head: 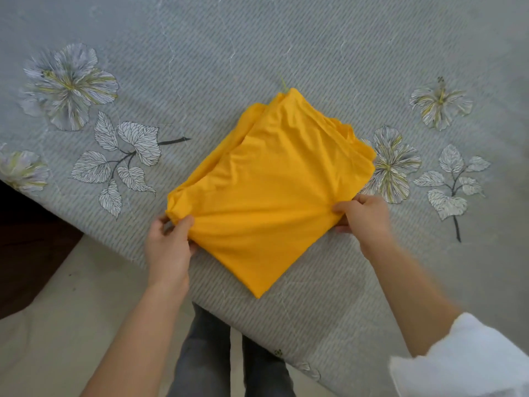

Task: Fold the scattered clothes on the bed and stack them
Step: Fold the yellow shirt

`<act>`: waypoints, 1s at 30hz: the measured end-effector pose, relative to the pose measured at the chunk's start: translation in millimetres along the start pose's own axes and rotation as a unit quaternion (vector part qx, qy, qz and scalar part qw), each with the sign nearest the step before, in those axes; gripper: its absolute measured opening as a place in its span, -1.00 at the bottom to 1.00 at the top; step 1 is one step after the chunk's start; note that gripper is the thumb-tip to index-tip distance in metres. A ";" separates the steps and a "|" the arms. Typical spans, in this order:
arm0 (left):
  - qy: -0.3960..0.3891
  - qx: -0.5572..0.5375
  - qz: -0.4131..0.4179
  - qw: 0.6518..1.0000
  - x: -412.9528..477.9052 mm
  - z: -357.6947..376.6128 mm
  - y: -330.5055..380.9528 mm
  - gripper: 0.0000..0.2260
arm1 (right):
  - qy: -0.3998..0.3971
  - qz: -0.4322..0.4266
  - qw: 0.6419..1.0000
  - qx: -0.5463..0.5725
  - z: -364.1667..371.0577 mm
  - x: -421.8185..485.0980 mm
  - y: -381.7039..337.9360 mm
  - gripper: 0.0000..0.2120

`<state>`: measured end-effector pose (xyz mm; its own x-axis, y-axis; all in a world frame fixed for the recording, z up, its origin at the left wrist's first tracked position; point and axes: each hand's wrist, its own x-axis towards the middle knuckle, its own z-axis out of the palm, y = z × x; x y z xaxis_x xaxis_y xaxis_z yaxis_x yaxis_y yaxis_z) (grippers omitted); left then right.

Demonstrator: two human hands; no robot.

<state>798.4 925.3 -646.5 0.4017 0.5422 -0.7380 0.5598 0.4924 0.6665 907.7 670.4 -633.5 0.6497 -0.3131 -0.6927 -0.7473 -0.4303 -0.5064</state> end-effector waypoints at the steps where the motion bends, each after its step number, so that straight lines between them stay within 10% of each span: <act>1: -0.007 0.011 0.005 1.000 2.8 -0.6 0.6 -0.75 | -0.032 0.028 0.999 -0.023 -9.2 -8.5 8.2 -0.90; 6: 0.010 0.190 0.090 0.978 11.0 -0.2 5.2 -0.67 | -0.151 0.055 0.928 -0.337 -40.2 -37.4 39.5 -0.75; 10: -0.002 0.440 0.334 0.834 16.4 18.9 26.5 -0.42 | -0.035 -0.228 0.912 -0.341 -16.9 -25.3 -0.8 -0.83; 14: -0.128 0.638 0.349 0.674 38.6 41.1 43.8 -0.28 | -0.064 -0.420 0.776 -0.467 24.3 5.5 -53.3 -0.25; 16: -0.157 0.653 0.341 0.658 45.2 47.5 48.2 -0.30 | -0.095 -0.400 0.730 -0.545 33.9 21.4 -69.8 -0.20; 19: -0.200 0.627 0.270 0.702 43.3 53.4 55.1 -0.43 | -0.095 -0.326 0.741 -0.580 31.3 32.7 -78.8 -0.37; 24: -0.286 0.676 0.266 0.624 28.6 55.0 67.9 -0.85 | -0.103 -0.325 0.769 -0.540 8.3 13.5 -57.1 -0.84; 30: -0.392 0.615 0.315 0.607 -26.8 46.2 115.2 -0.71 | -0.037 -0.294 0.861 -0.413 -56.5 -65.2 -26.8 -0.83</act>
<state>885.6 936.0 -554.9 0.7694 -0.3684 -0.5218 0.0398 -0.7877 0.6148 893.3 654.4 -545.7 0.8483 0.2062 -0.4877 0.0822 -0.9611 -0.2635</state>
